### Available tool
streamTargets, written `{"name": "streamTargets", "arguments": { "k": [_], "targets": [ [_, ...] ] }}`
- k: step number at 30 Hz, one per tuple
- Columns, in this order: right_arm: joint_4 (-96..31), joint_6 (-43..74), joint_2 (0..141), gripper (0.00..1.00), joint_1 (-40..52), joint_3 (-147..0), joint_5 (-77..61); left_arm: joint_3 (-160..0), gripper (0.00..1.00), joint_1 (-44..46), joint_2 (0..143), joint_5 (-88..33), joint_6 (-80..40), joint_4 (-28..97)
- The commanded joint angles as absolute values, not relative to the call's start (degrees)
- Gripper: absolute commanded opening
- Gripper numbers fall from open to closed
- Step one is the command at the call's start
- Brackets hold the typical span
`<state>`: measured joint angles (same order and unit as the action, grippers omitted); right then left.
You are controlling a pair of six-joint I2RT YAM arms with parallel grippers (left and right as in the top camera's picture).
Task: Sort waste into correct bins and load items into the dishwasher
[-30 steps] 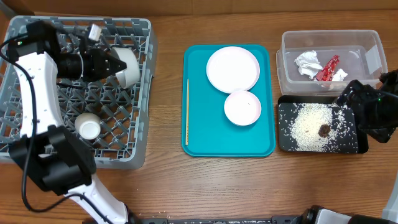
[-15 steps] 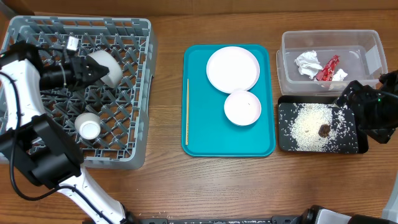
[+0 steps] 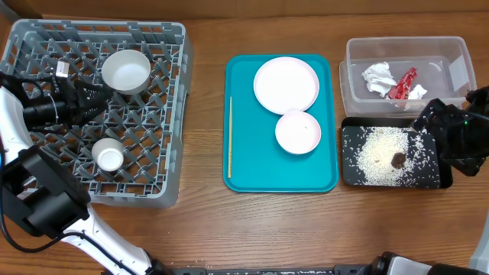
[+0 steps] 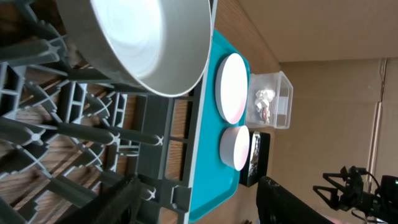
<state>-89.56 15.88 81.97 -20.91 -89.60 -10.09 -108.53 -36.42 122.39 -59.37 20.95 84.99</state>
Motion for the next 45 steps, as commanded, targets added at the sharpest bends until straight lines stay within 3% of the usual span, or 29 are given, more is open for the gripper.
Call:
{"name": "streamTargets", "arguments": {
  "k": [1,6,11,19,21,26,33,45],
  "targets": [
    [-89.27,16.1,81.76,1.0,-20.64,-90.02,-10.13,-109.56,0.62,-36.23,120.33,-62.13,20.78,85.58],
    [-89.27,16.1,81.76,1.0,-20.64,-90.02,-10.15,-109.56,0.6,-34.54,115.52,-63.55,22.33,85.25],
    [-89.25,16.1,81.76,1.0,-20.64,-90.02,-10.15,-109.56,0.64,-29.87,107.83,-57.69,20.08,80.77],
    [-89.25,16.1,81.76,1.0,-20.64,-90.02,-10.15,-109.56,0.67,-12.8,98.78,-18.31,4.95,68.03],
    [-89.25,16.1,81.76,1.0,-20.64,-90.02,-10.15,-109.56,0.74,-7.94,98.59,-6.11,2.13,65.98],
    [-89.27,16.1,81.76,1.0,-20.64,-90.02,-10.15,-109.54,0.73,1.76,101.91,19.49,-0.47,63.99],
    [-89.62,16.1,81.76,1.0,-20.64,-90.02,-10.17,-109.54,0.73,4.16,109.32,28.75,-2.39,64.01],
    [-89.93,16.1,81.76,1.0,-20.64,-90.02,-10.15,-109.49,0.71,3.77,119.24,25.45,-2.81,64.55]
  ]
}}
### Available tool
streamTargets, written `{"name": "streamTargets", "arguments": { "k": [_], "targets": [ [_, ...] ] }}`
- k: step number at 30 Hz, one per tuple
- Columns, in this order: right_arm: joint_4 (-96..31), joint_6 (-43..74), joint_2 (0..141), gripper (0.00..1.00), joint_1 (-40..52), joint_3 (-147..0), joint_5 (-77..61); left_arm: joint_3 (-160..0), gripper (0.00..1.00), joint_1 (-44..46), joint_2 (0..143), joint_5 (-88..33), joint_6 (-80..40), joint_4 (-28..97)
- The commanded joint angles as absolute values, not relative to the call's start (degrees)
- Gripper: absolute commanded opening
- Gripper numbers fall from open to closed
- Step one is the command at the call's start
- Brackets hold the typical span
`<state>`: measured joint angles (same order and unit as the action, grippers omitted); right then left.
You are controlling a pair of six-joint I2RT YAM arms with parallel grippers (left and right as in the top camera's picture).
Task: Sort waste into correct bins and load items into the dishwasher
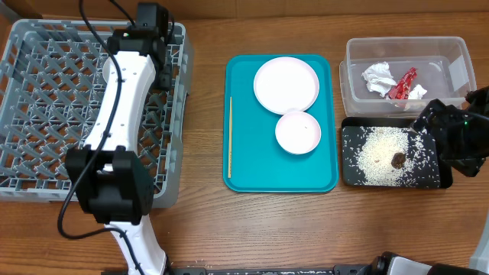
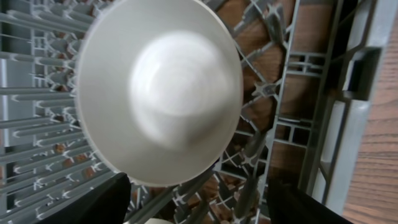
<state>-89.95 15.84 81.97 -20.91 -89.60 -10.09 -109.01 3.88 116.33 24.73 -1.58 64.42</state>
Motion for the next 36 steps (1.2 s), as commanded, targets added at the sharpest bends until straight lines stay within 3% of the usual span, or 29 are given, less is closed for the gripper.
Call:
{"name": "streamTargets", "arguments": {
  "k": [1,8,9,17,29,36],
  "targets": [
    [-89.93,16.1,81.76,1.0,-20.64,-90.02,-10.17,-109.49,0.69,3.77,119.83,25.45,-2.81,64.66],
    [-89.84,16.12,81.76,1.0,-20.64,-90.02,-10.15,-109.51,0.36,3.77,120.57,26.15,-2.81,64.47],
    [-89.86,16.1,81.76,1.0,-20.64,-90.02,-10.15,-109.51,0.26,3.73,120.57,26.09,-2.83,64.47],
    [-89.86,16.1,81.76,1.0,-20.64,-90.02,-10.15,-109.51,0.04,3.77,120.53,26.09,-2.83,64.49],
    [-89.86,16.1,81.76,1.0,-20.64,-90.02,-10.15,-110.15,0.04,3.79,119.39,25.71,-4.89,65.39],
    [-89.71,16.1,81.76,1.0,-20.64,-90.02,-10.09,-114.93,0.04,3.31,112.81,4.69,-0.84,65.91]
  ]
}}
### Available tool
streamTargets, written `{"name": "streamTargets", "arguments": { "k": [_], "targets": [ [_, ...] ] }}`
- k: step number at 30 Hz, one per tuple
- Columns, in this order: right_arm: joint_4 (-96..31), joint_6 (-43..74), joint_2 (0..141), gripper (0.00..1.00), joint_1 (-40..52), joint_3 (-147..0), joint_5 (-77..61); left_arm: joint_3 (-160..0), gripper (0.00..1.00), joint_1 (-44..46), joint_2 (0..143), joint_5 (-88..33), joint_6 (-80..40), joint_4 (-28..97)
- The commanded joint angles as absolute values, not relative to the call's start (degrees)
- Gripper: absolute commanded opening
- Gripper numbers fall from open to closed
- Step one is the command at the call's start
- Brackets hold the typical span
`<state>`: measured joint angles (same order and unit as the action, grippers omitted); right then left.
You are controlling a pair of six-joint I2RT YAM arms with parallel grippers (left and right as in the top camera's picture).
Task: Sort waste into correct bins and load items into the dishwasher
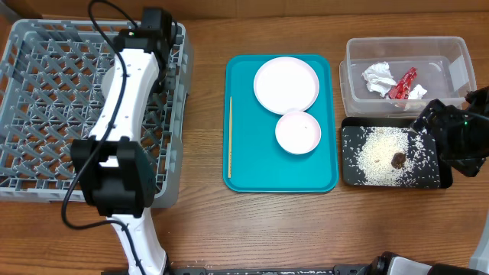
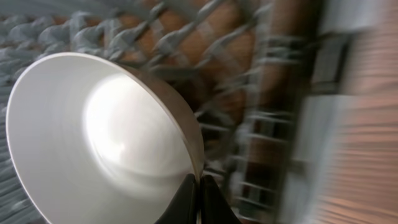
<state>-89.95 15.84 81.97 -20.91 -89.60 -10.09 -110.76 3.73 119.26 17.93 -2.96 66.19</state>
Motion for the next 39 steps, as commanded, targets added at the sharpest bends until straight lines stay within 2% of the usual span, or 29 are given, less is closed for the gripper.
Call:
{"name": "streamTargets", "arguments": {
  "k": [1,6,14,23,28,34,39],
  "targets": [
    [-89.71,16.1,81.76,1.0,-20.64,-90.02,-9.93,-115.52,0.04,2.94,111.81,-0.08,0.38,65.73],
    [-89.67,16.1,81.76,1.0,-20.64,-90.02,-9.93,-116.16,0.04,-0.95,108.14,-22.57,4.4,64.99],
    [-89.69,16.1,81.76,1.0,-20.64,-90.02,-9.93,-116.09,0.04,-13.72,110.0,-55.7,8.23,66.02],
    [-89.76,16.1,81.76,1.0,-20.64,-90.02,-9.96,-116.09,0.04,-22.7,117.97,-77.21,8.99,67.79],
    [-89.82,16.1,81.76,1.0,-20.64,-90.02,-9.96,-116.09,0.04,-25.06,123.94,-84.64,8.97,69.38],
    [-89.93,16.1,81.76,1.0,-20.64,-90.02,-9.96,-116.09,0.04,-27.86,129.38,-84.55,9.23,72.66],
    [-89.93,16.1,81.76,1.0,-20.64,-90.02,-9.96,-116.07,0.04,-29.69,132.55,-79.29,9.23,76.14]
  ]
}}
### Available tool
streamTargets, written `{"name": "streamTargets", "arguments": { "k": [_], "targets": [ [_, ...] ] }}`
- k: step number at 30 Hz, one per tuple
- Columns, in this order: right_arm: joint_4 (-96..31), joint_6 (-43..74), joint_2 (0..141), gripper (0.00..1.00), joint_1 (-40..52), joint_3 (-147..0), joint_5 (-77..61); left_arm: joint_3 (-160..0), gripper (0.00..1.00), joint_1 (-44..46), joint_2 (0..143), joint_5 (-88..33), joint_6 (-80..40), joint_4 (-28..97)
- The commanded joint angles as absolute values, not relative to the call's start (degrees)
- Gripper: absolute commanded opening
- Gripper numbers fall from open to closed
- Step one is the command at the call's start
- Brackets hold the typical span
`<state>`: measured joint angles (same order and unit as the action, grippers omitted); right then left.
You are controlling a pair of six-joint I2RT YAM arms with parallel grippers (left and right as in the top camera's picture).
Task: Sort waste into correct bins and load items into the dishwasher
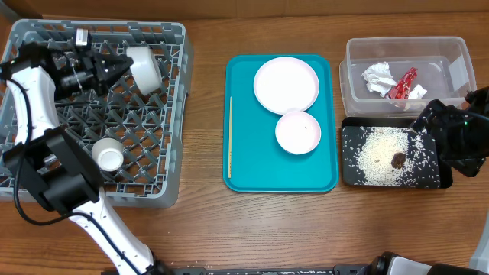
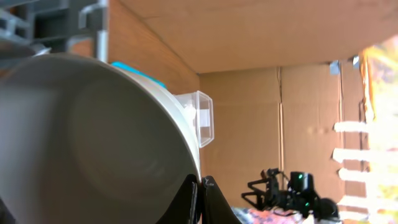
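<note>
A white bowl [image 1: 145,67] is tipped on its side over the back right part of the grey dish rack [image 1: 176,114]. My left gripper [image 1: 126,69] reaches in from the left and is shut on the bowl's rim. In the left wrist view the bowl [image 2: 93,143] fills the frame and the left gripper [image 2: 200,186] pinches its edge. A small white cup [image 1: 108,156] stands in the rack's front part. My right gripper [image 1: 447,136] hovers by the black tray of rice [image 1: 391,156]; its jaws are too dark to read.
The teal tray [image 1: 248,172] carries a large white plate [image 1: 286,84], a smaller white dish [image 1: 298,131] and a thin wooden stick [image 1: 230,136]. A clear bin [image 1: 351,84] at the back right holds crumpled paper and a red wrapper.
My left arm lay across the rack from the back; now it comes in from the left. The bowl, still pinched by the rim, has gone from lying in the rack to tipped on its side.
The bowl first stood upright in the rack with my left gripper open at the rack's left. Then the open gripper hung over the bowl from the back. Then it was shut on the rim, and now holds the bowl on its side. The right arm stayed put.
</note>
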<state>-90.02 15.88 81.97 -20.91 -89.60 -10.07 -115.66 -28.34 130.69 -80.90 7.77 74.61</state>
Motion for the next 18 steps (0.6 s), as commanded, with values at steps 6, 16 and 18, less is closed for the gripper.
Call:
{"name": "streamTargets", "arguments": {
  "k": [6,16,18],
  "targets": [
    [-89.93,16.1,81.76,1.0,-20.64,-90.02,-9.93,-116.09,0.04,-32.49,133.43,-69.82,9.23,79.37],
    [-89.95,16.1,81.76,1.0,-20.64,-90.02,-9.96,-116.11,0.45,-37.85,131.61,-58.94,8.99,85.47],
    [-89.95,16.1,81.76,1.0,-20.64,-90.02,-9.96,-116.11,0.45,-38.24,130.02,-56.27,8.99,85.23]
  ]
}}
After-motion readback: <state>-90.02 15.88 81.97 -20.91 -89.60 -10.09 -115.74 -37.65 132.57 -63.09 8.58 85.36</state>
